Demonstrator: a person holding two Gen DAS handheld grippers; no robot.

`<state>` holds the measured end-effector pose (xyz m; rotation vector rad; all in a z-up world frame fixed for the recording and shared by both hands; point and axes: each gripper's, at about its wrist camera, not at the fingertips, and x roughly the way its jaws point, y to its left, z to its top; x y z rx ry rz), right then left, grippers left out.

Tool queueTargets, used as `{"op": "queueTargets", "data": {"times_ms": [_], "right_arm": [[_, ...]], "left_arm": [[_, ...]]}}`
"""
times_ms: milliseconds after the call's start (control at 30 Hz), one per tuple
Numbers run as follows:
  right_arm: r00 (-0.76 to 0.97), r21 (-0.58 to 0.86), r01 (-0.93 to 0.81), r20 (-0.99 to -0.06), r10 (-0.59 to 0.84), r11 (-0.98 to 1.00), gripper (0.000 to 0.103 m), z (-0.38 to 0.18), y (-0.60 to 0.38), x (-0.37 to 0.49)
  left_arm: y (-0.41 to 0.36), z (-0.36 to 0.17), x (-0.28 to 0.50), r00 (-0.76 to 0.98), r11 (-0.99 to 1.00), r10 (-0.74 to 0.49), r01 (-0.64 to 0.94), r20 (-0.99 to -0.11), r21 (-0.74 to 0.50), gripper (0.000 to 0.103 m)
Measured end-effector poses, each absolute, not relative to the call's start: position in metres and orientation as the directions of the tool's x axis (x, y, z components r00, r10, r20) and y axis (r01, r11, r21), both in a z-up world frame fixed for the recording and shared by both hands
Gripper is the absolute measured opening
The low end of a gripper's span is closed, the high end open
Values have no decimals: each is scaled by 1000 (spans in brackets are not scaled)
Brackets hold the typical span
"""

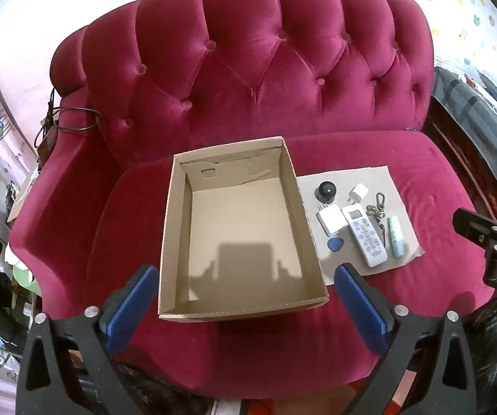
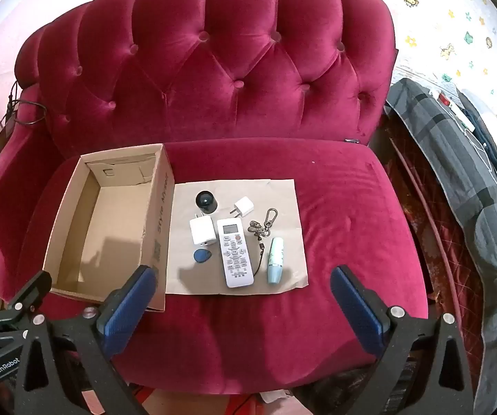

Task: Organize rigid objects

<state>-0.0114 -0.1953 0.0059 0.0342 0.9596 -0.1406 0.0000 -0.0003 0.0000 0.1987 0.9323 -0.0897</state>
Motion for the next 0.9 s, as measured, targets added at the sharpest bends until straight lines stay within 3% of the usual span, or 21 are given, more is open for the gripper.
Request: {"op": "queueTargets", "data": {"times_ms": [900], "right_arm": [[553, -28, 129, -827, -96, 991, 103, 4, -194, -7]], "left_arm": [[-2, -3, 1, 594, 975, 5, 174, -804, 135, 103]]}}
